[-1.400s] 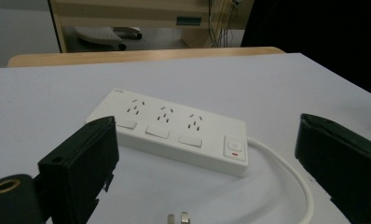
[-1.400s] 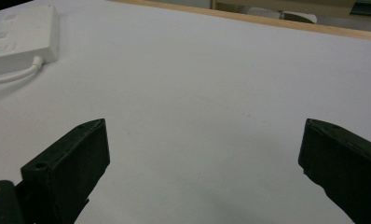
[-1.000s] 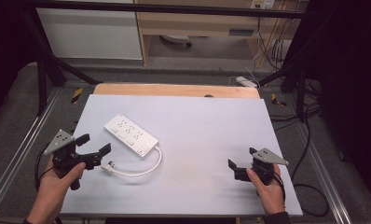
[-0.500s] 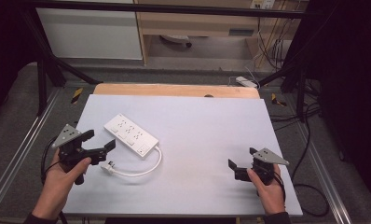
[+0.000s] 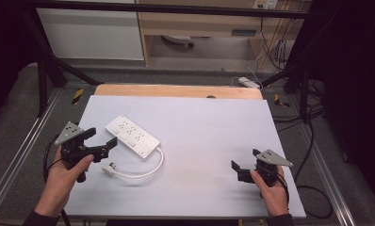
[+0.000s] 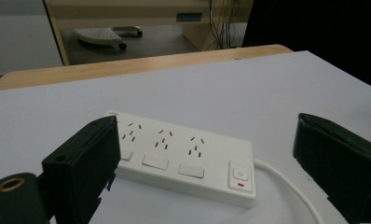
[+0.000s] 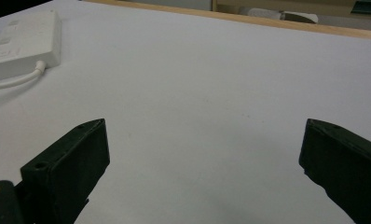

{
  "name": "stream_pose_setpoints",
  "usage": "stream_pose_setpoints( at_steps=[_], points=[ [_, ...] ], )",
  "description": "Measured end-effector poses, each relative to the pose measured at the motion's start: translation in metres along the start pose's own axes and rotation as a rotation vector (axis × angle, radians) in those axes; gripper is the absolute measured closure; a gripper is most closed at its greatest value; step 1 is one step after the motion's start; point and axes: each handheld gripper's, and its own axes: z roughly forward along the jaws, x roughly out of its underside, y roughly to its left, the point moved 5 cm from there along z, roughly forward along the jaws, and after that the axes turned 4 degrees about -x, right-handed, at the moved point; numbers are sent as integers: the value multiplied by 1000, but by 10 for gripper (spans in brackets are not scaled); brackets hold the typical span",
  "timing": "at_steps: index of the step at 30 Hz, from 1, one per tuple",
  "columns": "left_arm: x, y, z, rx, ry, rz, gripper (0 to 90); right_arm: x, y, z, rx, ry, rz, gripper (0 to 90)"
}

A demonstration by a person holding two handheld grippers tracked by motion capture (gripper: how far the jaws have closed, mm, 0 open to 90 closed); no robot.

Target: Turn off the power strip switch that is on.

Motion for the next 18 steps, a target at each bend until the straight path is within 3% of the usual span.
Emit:
stream_pose_setpoints(
  at_steps=[18],
  points=[
    [-4, 0, 14, -17, 20, 15, 122, 0, 0, 0, 1, 0, -1, 21]
  ],
)
